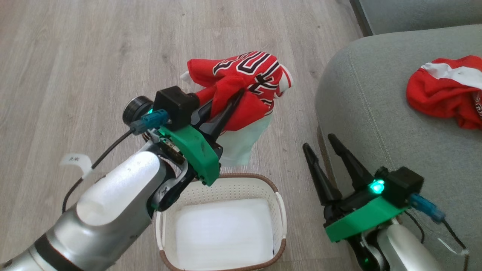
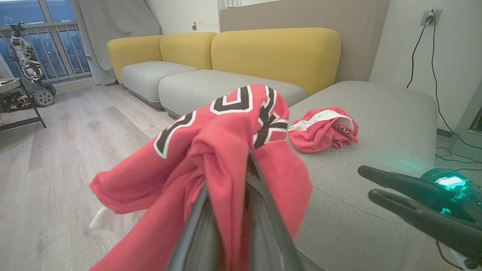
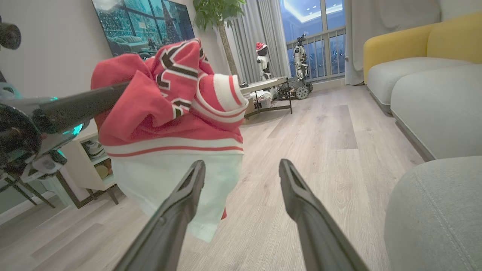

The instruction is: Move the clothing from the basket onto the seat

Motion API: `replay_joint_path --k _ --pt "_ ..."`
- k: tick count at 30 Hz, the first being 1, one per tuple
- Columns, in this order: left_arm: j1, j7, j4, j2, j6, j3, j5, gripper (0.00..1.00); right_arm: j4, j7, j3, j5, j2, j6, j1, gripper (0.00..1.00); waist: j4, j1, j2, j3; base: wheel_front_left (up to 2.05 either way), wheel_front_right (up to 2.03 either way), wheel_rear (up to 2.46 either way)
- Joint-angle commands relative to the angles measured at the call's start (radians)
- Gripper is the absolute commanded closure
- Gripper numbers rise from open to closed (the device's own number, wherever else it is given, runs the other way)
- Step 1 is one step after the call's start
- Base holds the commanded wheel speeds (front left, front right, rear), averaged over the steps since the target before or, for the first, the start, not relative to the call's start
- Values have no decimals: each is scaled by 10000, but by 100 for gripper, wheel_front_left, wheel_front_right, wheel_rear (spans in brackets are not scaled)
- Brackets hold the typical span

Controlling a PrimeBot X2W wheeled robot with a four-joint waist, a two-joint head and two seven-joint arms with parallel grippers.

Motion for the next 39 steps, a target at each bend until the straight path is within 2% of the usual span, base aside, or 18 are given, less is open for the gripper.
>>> replay_joint_path --k 1,14,21,31,37,38,39 --pt "-815 36 -297 298 28 448 44 100 -143 -34 288 113 -140 -4 -635 0 12 1 -1 5 0 0 0" --pt "-937 137 -283 -31 -158 87 46 100 2053 320 2209 1214 -463 -4 -2971 0 416 1 -1 61 0 0 0" --pt "-1035 236 -168 -267 -331 -187 60 100 3496 513 3322 1314 -592 -4 -4374 0 672 1 -1 -7 0 0 0" --pt "-1114 313 78 -559 -552 -529 58 100 4840 216 4809 1422 -404 -4 -5933 0 1069 1 -1 -48 0 0 0" --pt "-1147 323 183 -607 -610 -610 31 100 5484 8 5367 1562 -272 -4 -6504 0 1205 1 -1 -19 0 0 0" --pt "-1154 322 193 -609 -613 -615 27 100 5573 -12 5429 1597 -250 -4 -6565 7 1218 1 -1 -12 0 0 0" --pt "-1161 321 204 -613 -616 -619 22 100 5650 -28 5488 1635 -229 -4 -6615 42 1228 1 -1 -7 0 0 0"
